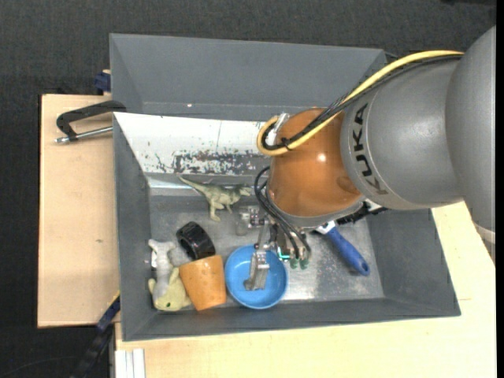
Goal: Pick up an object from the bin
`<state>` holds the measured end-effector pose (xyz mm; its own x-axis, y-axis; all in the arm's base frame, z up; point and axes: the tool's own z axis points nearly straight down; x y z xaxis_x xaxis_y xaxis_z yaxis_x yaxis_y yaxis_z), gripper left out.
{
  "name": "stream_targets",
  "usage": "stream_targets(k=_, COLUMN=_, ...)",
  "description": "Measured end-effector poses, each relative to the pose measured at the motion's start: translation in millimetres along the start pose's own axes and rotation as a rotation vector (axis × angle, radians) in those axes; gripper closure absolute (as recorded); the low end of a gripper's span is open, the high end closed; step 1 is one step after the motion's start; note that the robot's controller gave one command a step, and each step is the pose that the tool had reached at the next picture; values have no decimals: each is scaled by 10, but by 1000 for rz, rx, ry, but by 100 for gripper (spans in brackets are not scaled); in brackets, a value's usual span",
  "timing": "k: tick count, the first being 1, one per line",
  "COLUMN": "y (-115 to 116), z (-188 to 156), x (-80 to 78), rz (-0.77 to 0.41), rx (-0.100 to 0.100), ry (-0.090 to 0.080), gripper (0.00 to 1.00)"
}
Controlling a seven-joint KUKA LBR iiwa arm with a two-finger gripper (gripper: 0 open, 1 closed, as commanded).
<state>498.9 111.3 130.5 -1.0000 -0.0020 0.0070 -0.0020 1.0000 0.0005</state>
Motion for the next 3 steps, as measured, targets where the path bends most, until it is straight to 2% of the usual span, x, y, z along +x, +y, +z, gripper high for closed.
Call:
stream_targets(k=1, y=-162, z=615, x=66, rz=-175, rx=1, ry=-4, gripper=0)
stream_targets(k=2, y=-157, z=587, x=32, rz=-173, rx=0, ry=-16, gripper=100)
stream_targets(k=3, y=-392, z=-995, x=-369, rz=-162, rx=0, ry=-23, gripper=100)
